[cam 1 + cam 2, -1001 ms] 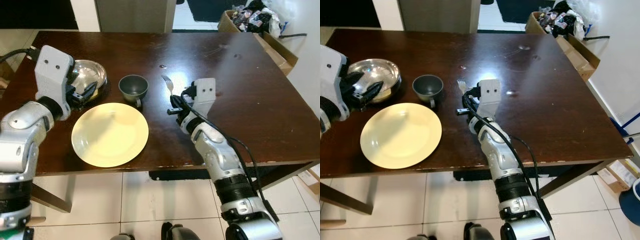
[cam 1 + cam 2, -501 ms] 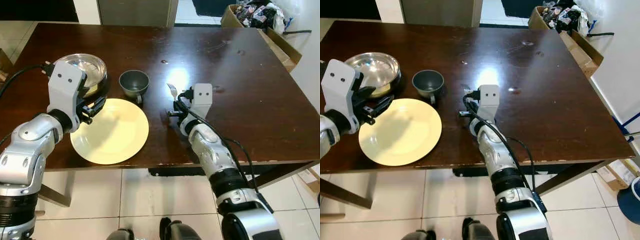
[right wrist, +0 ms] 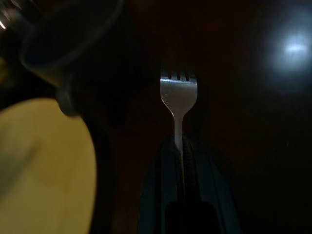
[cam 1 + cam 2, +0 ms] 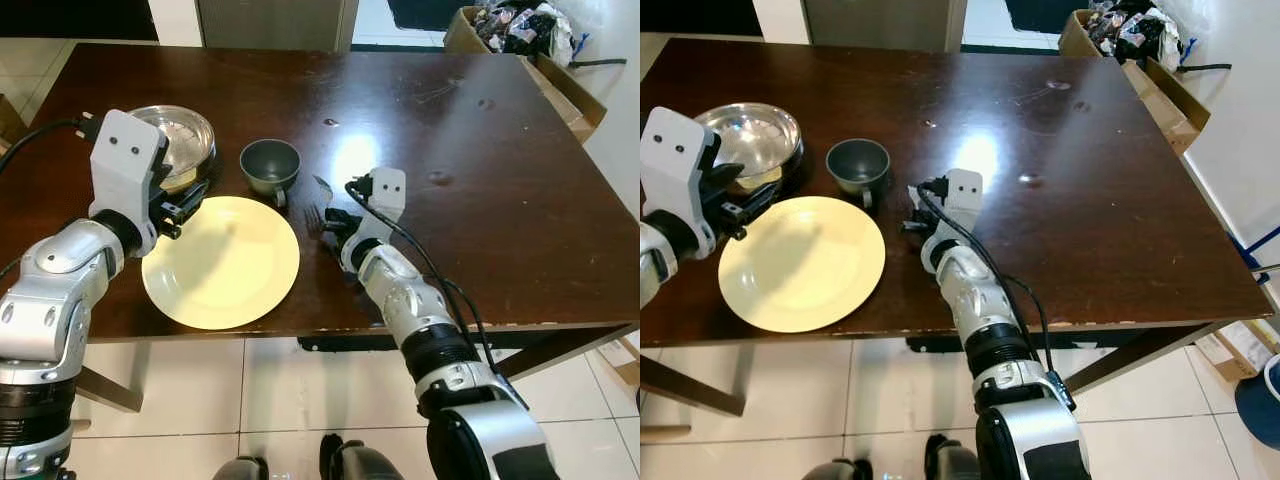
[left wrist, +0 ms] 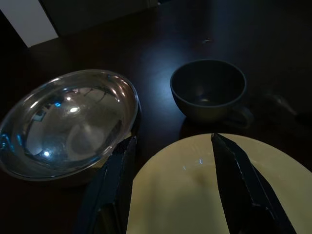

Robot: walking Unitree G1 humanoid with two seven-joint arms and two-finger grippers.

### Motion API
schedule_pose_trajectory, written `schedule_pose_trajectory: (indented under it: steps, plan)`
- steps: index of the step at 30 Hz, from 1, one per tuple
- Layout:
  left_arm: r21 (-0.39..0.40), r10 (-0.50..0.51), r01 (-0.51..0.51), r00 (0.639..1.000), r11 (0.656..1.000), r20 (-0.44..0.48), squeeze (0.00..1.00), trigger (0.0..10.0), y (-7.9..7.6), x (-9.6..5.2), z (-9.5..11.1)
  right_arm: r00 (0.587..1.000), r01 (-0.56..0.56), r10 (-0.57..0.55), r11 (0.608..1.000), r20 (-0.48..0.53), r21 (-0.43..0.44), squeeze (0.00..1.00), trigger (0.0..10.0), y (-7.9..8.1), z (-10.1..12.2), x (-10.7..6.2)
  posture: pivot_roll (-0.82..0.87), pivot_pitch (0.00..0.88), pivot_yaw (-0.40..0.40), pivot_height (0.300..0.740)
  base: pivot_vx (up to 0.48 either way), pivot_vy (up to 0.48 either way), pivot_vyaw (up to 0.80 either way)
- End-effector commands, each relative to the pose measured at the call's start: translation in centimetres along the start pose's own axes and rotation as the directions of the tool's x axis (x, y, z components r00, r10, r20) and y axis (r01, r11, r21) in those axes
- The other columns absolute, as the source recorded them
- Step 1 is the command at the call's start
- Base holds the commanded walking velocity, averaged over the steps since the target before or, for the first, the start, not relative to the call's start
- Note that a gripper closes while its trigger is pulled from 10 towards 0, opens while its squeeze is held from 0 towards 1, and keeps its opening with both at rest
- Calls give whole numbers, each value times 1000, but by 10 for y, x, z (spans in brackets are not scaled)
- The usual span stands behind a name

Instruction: Setting the table

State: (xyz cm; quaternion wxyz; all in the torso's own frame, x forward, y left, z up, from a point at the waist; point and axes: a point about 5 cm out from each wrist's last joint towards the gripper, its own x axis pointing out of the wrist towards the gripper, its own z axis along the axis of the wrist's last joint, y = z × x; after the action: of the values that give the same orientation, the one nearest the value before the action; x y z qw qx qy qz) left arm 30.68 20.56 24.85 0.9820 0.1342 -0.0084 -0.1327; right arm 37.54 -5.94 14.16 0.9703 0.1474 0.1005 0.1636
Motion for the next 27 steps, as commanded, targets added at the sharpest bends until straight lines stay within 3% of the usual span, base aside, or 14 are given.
schedule_pose_trajectory:
  steps: [1,2,3,11,12,13,20,22,23,24,27]
  plan:
    - [-4,4,-4,1000,1000,-16,0,10000,-1,0,-3,1000,3,-3,1000,-30,4,0,10000,0,-7,0,35,134,1,740,0,0,0]
    - [-4,4,-4,1000,1000,-16,0,10000,-1,0,-3,1000,3,-3,1000,-30,4,0,10000,0,-7,0,35,134,1,740,0,0,0]
    - [-4,8,-8,1000,1000,-11,0,10000,0,3,-1,999,-7,8,1000,-37,13,1000,10000,1,-9,0,41,141,1,740,0,0,0]
    - [-16,3,-3,1000,1000,0,0,10000,-2,10,3,1000,-20,20,1000,15,22,1000,10000,1,-1,-1,28,135,6,740,0,0,0]
    - [-20,-5,5,1000,1000,3,0,10000,-5,10,3,999,-30,29,999,43,19,349,10000,2,4,-2,24,140,7,740,0,0,0]
    - [-26,-16,17,1000,1000,6,0,10000,-10,11,3,994,-33,34,999,101,-13,0,10000,2,12,-6,20,134,6,740,0,0,0]
    - [-65,11,-10,1000,998,7,0,10000,-15,13,0,968,8,13,997,250,-80,0,10000,-2,34,-33,9,133,2,740,0,0,0]
    - [-83,46,-46,999,995,-1,0,10000,-17,12,-3,949,-10,42,995,312,-103,0,10000,-1,42,-49,3,140,4,740,0,0,0]
    - [-111,79,-78,997,991,5,0,10000,-18,10,-6,921,-49,100,988,376,-145,0,10000,2,49,-66,3,136,11,740,0,0,0]
    - [-122,88,-87,996,989,5,0,10000,-18,9,-7,914,-60,117,986,388,-155,0,10000,3,51,-70,3,136,11,740,0,0,0]
    - [-145,119,-118,993,982,-4,0,10000,-17,5,-11,889,-81,115,992,444,-95,0,10000,2,55,-82,-13,132,6,740,0,0,0]
